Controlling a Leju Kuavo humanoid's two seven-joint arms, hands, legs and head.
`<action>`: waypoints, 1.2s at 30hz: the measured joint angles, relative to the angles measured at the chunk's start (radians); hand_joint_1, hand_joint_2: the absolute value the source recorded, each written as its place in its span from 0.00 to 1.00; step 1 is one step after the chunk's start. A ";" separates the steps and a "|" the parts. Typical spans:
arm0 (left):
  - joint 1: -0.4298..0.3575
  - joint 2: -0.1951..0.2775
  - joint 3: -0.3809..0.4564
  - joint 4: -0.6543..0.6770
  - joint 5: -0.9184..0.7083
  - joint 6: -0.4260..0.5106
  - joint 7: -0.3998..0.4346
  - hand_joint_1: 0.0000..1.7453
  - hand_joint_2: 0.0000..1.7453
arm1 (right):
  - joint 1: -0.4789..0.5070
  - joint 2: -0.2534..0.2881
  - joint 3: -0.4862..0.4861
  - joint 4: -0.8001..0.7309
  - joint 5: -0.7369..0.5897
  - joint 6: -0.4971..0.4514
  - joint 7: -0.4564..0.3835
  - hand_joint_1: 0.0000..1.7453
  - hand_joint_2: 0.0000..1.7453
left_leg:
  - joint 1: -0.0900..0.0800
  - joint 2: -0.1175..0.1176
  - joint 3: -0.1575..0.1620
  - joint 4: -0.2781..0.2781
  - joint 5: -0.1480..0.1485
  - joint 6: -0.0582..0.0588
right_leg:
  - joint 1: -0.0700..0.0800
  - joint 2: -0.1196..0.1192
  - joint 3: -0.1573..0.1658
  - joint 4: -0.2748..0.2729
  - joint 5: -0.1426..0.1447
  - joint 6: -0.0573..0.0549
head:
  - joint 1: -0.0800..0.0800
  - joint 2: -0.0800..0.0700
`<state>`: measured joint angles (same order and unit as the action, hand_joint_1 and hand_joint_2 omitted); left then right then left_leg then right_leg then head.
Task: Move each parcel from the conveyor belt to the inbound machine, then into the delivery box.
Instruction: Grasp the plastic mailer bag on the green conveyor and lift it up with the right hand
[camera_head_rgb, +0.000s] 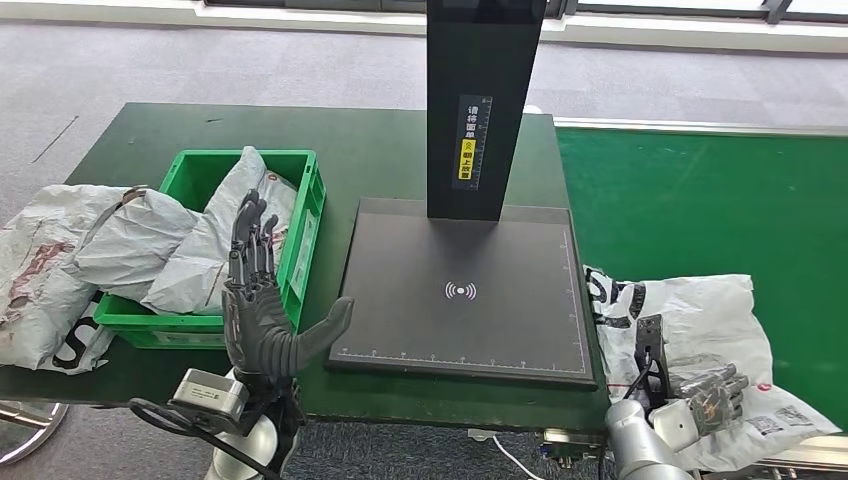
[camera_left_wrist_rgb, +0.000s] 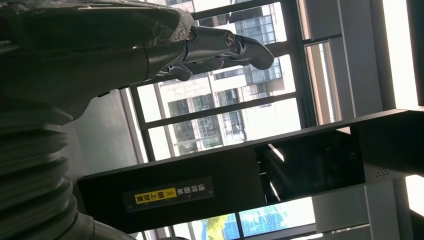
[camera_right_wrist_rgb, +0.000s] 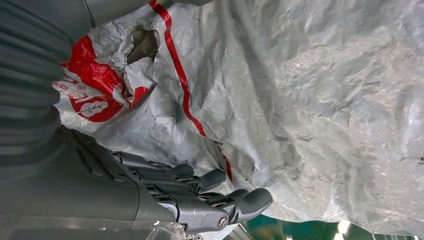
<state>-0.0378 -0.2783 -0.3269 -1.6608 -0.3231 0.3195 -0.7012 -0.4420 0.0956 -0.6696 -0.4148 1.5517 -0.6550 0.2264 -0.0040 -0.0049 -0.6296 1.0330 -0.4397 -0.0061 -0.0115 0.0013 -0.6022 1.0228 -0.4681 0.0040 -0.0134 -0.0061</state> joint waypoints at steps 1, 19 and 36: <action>0.000 0.000 0.000 0.001 0.000 0.000 0.000 0.00 1.00 | 0.000 0.000 0.000 0.002 -0.001 -0.001 -0.002 0.00 1.00 | 0.000 0.000 0.000 0.000 0.000 0.000 | 0.000 0.000 0.000 0.000 0.000 0.000 | 0.000 0.000; 0.002 0.000 0.000 0.005 0.025 -0.005 0.000 0.00 1.00 | 0.008 -0.008 0.000 0.012 -0.025 -0.010 -0.051 1.00 1.00 | 0.000 0.000 0.001 0.000 0.000 0.000 | 0.000 0.000 0.000 0.000 0.000 0.000 | 0.000 0.000; 0.001 0.000 0.000 0.013 0.027 0.003 0.000 0.00 1.00 | 0.078 0.032 -0.008 -0.186 -0.053 -0.045 -0.186 1.00 1.00 | 0.000 0.000 0.000 0.000 0.000 0.000 | 0.000 0.000 0.000 0.000 0.000 0.000 | 0.000 0.000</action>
<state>-0.0363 -0.2781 -0.3269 -1.6476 -0.2960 0.3223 -0.7012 -0.3637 0.1276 -0.6775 -0.6011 1.4988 -0.7000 0.0403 -0.0042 -0.0049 -0.6293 1.0330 -0.4399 -0.0064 -0.0116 0.0016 -0.6024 1.0228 -0.4681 0.0039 -0.0134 -0.0061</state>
